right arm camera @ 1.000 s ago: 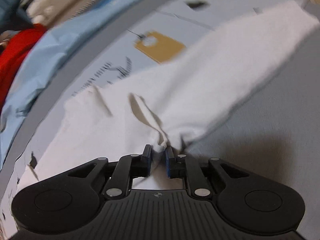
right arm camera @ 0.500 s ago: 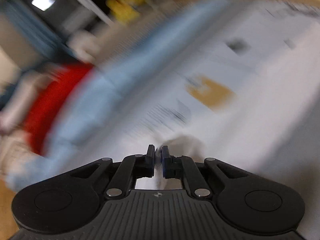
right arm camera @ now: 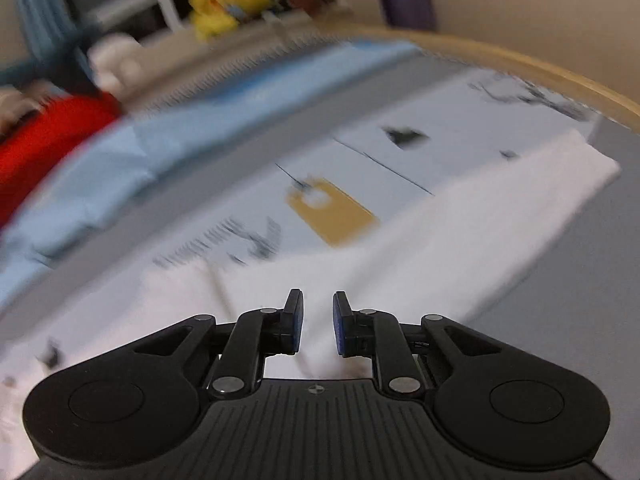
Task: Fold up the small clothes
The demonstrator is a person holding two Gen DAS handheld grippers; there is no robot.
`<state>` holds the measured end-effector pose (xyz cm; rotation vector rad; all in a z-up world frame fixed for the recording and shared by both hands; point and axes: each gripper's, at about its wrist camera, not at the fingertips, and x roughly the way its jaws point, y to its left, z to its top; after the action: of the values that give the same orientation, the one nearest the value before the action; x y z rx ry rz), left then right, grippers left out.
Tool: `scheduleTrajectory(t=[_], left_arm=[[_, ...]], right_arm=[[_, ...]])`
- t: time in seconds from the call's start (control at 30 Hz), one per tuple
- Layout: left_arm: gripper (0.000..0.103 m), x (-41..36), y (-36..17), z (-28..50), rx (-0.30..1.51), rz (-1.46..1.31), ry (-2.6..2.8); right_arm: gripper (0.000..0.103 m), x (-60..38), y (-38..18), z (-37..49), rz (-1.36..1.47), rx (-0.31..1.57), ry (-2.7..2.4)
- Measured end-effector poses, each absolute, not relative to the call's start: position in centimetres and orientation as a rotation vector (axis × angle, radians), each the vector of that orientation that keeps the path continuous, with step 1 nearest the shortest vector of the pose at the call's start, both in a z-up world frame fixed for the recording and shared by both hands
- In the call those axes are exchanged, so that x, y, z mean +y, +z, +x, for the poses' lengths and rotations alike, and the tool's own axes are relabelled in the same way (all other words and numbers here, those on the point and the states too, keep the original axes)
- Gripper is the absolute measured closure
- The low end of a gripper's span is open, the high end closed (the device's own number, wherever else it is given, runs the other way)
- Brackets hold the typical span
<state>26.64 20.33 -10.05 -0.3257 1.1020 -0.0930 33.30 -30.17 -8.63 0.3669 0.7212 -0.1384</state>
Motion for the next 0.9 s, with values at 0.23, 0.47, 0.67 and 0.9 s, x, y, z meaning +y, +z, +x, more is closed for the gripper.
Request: scheduleTrajectory(t=[0.23, 0.47, 0.67, 0.9], left_arm=[[0.100, 21.6, -11.6, 28.5, 1.185, -0.278, 0.032], [0.063, 25.4, -11.4, 32.0, 0.956, -0.461, 0.154], [0.061, 24.5, -14.1, 33.8, 0.950, -0.410, 0.142], [0.099, 26.0, -13.9, 32.8, 0.870, -0.402, 0.218]], right_arm=[[0.095, -30.6, -14.3, 35.0, 0.429, 1.093, -0.050], [0.079, -30.0, -12.7, 34.8, 0.363, 1.045, -0.075], [0.079, -30.5, -12.6, 35.4, 0.386, 1.044, -0.067], [0.079, -30.2, -12.3, 35.7, 0.390, 1.014, -0.050]])
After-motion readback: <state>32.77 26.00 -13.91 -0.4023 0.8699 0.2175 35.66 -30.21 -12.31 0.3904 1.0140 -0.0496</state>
